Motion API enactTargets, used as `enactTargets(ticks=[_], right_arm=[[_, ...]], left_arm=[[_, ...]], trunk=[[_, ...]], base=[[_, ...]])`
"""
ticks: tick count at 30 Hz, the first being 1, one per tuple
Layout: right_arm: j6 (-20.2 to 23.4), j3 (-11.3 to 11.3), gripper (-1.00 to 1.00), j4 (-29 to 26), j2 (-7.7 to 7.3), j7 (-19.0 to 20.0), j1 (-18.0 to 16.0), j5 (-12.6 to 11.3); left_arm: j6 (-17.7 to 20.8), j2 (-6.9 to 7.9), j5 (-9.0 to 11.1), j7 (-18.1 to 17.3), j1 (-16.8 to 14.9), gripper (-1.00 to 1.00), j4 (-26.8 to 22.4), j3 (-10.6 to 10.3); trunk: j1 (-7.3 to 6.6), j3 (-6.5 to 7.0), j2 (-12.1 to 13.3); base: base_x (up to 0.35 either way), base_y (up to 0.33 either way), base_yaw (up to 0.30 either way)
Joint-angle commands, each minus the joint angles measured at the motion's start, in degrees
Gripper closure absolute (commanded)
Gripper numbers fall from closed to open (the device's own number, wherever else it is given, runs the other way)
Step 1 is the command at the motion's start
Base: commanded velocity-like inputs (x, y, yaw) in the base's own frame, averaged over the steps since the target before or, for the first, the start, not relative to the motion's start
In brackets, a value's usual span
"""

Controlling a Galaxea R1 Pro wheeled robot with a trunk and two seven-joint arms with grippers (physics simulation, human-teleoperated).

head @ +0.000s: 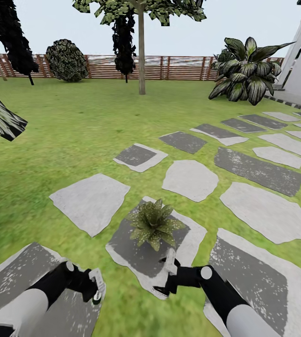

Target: Pick up the pesticide atomizer in the garden and spray insectifuge to fully cover both potted plants in the garden.

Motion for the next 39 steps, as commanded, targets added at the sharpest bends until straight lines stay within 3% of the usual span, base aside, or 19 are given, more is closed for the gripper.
enactTargets(ticks=[1,3,5,6,7,8,10,11,13,14,15,16,18,20,22,28,39], right_arm=[[-0.36,-0.1,-1.0,0.78,-0.06,-2.47,0.04,0.54],[-0.37,-0.12,-1.0,4.61,-0.17,-11.36,0.19,0.45],[-0.37,-0.71,-1.0,11.38,-1.03,-24.47,0.29,0.34],[-0.45,-2.08,-1.0,15.04,-1.36,-30.6,0.31,0.29],[-0.61,-3.52,-1.0,17.49,-1.48,-34.3,0.31,0.27],[-1.51,-6.46,-1.0,21.13,-1.64,-39.09,0.32,0.27],[-4.76,-10.87,-1.0,25.29,-2.07,-44.57,0.58,0.31],[-7.2,-12.78,-1.0,26.59,-3.11,-47.15,1.03,0.32],[-9.45,-14.28,-1.0,27.51,-4.71,-50.56,2.76,0.25],[-10.54,-14.69,-1.0,27.72,-5.61,-51.98,4.01,0.02],[-12.64,-14.92,-1.0,27.84,-6.66,-52.87,5.45,-1.38],[-15.58,-14.99,-1.0,27.94,-7.58,-53.33,6.98,-4.37],[-20.04,-15.0,-1.0,27.95,-8.42,-53.6,9.86,-12.77],[-21.41,-14.99,-1.0,27.95,-8.78,-53.61,11.07,-17.54],[-21.31,-14.8,-1.0,28.22,-8.39,-53.61,11.72,-17.07],[-21.05,-14.76,-1.0,28.17,-8.92,-53.54,12.17,-17.04],[-21.09,-14.8,-1.0,28.13,-8.58,-53.55,12.19,-17.08]], left_arm=[[0.33,-0.05,1.27,1.97,0.06,1.0,1.33,0.36],[0.23,-0.1,6.33,8.54,0.19,1.0,4.32,2.49],[0.01,-0.11,13.91,15.32,0.7,1.0,7.28,3.79],[-0.07,-0.13,16.56,18.29,1.48,1.0,8.12,4.02],[-0.42,-0.16,17.99,20.34,2.06,1.0,8.47,4.13],[-2.18,-0.23,20.1,23.77,3.04,1.0,8.93,4.23],[-6.73,-0.46,24.02,29.15,5.02,1.0,9.49,4.32],[-9.46,-0.67,27.62,32.42,6.61,1.0,9.89,4.33],[-11.99,-1.22,32.94,37.44,9.42,1.0,10.46,4.34],[-12.69,-1.43,34.65,39.69,11.03,1.0,10.59,4.32],[-13.05,-1.61,35.53,41.03,12.32,1.0,10.65,4.29],[-13.29,-1.74,35.98,41.71,13.16,1.0,10.7,4.27],[-14.58,-1.94,36.35,42.27,14.02,1.0,10.77,4.27],[-15.68,-2.21,36.49,42.56,14.76,1.0,10.8,4.26],[-16.32,-2.83,36.66,42.7,15.43,1.0,11.4,4.34],[-16.34,-2.43,37.05,42.69,17.37,1.0,11.32,4.4],[-16.34,-2.41,37.09,42.69,17.63,1.0,11.32,4.36]], trunk=[[-0.01,-0.04,-0.02],[-0.01,-0.04,-0.02],[-0.01,-0.04,-0.02],[-0.01,-0.04,-0.02],[-0.01,-0.04,-0.02],[-0.01,-0.04,-0.02],[-0.01,-0.04,-0.02],[-0.01,-0.04,-0.02],[-0.01,-0.04,-0.02],[-0.01,-0.04,-0.02],[-0.01,-0.04,-0.02],[-0.01,-0.04,-0.02],[-0.01,-0.04,-0.02],[-0.01,-0.04,-0.02],[-0.01,-0.05,-0.02],[-0.01,-0.05,-0.02],[-0.01,-0.05,-0.02]], base=[[0.0,0.0,0.0],[0.0,0.0,0.0],[0.0,0.0,0.0],[0.0,0.0,0.0],[0.0,0.0,0.0],[0.0,0.0,0.0],[0.0,0.0,0.0],[0.0,0.0,0.0],[0.0,0.0,0.0],[0.0,0.0,0.0],[0.0,0.0,0.0],[0.0,0.0,0.0],[0.0,0.0,0.0],[0.0,0.0,0.0],[0.0,0.0,0.0],[0.0,0.0,0.0],[0.0,-0.009,0.123]])
